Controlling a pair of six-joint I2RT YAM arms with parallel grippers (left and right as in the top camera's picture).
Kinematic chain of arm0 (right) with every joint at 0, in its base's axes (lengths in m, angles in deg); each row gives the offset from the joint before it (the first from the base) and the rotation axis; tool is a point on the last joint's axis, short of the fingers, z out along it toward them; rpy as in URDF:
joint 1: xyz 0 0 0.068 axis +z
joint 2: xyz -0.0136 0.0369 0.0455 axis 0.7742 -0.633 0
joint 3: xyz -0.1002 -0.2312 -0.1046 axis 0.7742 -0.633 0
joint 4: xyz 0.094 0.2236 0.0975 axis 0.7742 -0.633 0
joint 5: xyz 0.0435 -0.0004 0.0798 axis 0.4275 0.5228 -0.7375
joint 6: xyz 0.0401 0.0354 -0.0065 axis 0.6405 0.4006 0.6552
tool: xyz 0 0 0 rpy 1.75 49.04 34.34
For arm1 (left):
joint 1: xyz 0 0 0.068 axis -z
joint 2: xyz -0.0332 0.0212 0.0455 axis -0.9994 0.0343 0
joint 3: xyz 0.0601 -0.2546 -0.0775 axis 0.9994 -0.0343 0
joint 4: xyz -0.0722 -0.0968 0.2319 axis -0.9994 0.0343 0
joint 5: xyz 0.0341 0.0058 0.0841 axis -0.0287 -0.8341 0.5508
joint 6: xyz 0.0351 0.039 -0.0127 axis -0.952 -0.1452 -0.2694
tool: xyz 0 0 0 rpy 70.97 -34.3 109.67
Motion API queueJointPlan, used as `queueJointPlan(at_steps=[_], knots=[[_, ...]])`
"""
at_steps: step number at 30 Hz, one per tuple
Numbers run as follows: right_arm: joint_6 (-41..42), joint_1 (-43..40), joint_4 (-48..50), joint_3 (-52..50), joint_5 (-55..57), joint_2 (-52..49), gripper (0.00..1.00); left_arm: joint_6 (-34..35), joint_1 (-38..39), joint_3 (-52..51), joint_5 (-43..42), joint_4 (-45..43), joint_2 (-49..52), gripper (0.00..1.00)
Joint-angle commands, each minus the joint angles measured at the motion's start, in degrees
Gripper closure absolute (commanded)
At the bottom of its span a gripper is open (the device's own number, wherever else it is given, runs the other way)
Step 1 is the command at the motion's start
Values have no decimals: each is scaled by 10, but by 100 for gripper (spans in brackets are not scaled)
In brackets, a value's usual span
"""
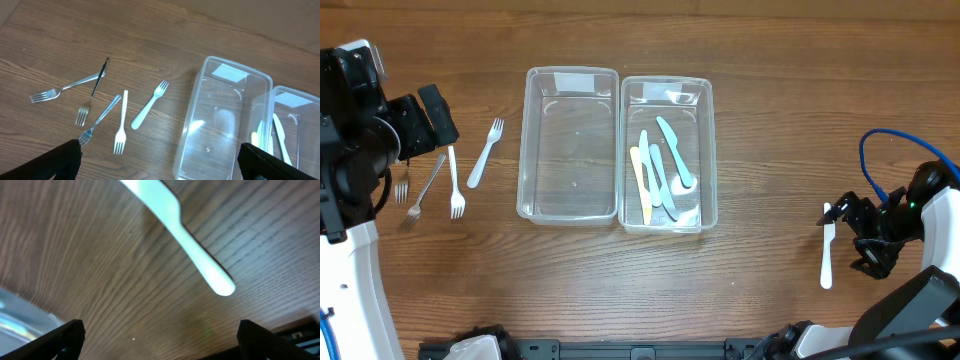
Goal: Pack container
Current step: 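Move right gripper back over the white knife at right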
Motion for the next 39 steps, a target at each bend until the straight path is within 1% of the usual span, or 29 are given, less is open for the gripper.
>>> queueJointPlan(at_steps=[1,6,9,13,18,21,26,32,34,39], knots=[[53,-2,21,-28,45,-2,0,-11,-4,8,-6,-2,1,0],[46,-2,40,-33,59,-2,0,-11,-4,8,-6,-3,1,0],[30,0,76,-34,80,-2,0,-11,-4,8,-6,-2,1,0],[-25,0,120,-34,86,-2,0,-11,-4,8,-6,-3,1,0],[-97,0,135,-34,104,-2,0,-11,-4,8,-6,-3,1,0],[-100,0,137,-34,134,-2,0,-11,-4,8,-6,-7,1,0],[-122,0,142,-34,128,-2,0,-11,-4,8,-6,-6,1,0],[-118,0,183,-33,110,-2,0,-11,-4,8,-3,-6,1,0],[-148,0,181,-33,122,-2,0,-11,-4,8,-3,-6,1,0],[-253,0,168,-34,125,-2,0,-11,-4,8,0,-7,1,0]])
